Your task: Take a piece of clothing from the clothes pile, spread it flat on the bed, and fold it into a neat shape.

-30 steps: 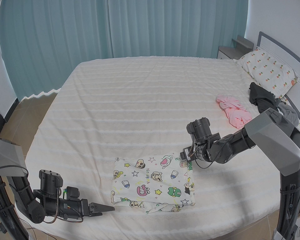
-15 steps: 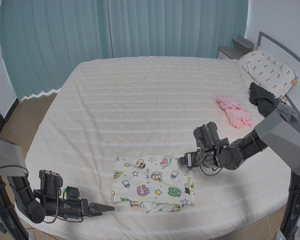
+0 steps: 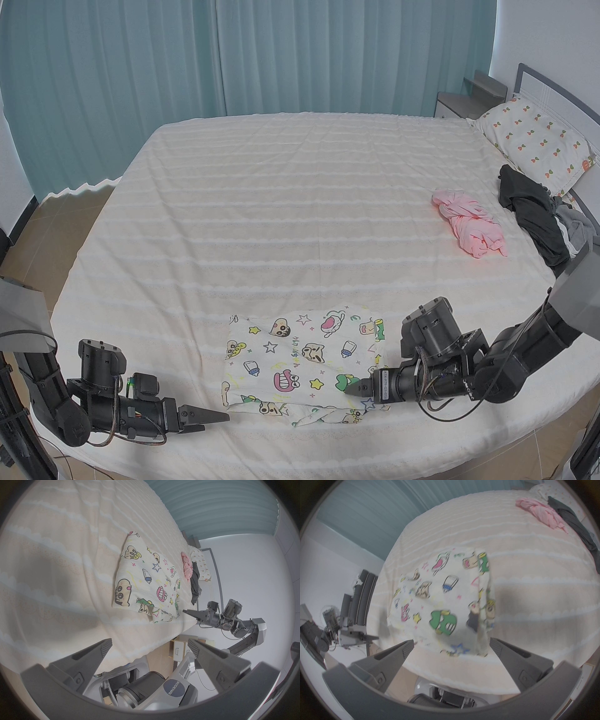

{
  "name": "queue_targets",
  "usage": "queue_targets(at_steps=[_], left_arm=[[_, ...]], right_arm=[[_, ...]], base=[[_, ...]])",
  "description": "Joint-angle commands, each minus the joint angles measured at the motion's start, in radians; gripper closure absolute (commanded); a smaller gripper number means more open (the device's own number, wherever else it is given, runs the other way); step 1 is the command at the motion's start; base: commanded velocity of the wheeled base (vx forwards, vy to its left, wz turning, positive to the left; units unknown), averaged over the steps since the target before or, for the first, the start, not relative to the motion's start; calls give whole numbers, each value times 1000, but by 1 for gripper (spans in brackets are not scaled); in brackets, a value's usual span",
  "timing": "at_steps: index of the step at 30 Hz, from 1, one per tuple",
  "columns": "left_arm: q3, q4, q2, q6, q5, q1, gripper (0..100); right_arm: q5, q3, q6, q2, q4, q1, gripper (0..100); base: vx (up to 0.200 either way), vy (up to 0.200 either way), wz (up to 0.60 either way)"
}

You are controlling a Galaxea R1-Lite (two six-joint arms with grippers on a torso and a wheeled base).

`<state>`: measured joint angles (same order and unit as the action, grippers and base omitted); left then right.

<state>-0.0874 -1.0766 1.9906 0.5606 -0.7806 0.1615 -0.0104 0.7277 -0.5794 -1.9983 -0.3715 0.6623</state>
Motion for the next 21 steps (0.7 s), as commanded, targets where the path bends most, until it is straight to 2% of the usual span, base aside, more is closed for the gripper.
queue_targets(at_steps=[1,15,16,21], left_arm=[[0,0,5,-1,0,1,0],[-2,0,7,1,0,1,0],[-2,0,7,-1,0,0,0],[-2,0,7,1,0,0,0]], right_arm=[[-17,-47,-8,3,-20,40,0],[-19,-17,-16,-94,-90,42,0],[-19,-16,-16,-97,-90,42,100],[-19,-5,-13,-114,-89,42,100]], base=[[0,0,0],[0,0,0],[0,0,0],[0,0,0]])
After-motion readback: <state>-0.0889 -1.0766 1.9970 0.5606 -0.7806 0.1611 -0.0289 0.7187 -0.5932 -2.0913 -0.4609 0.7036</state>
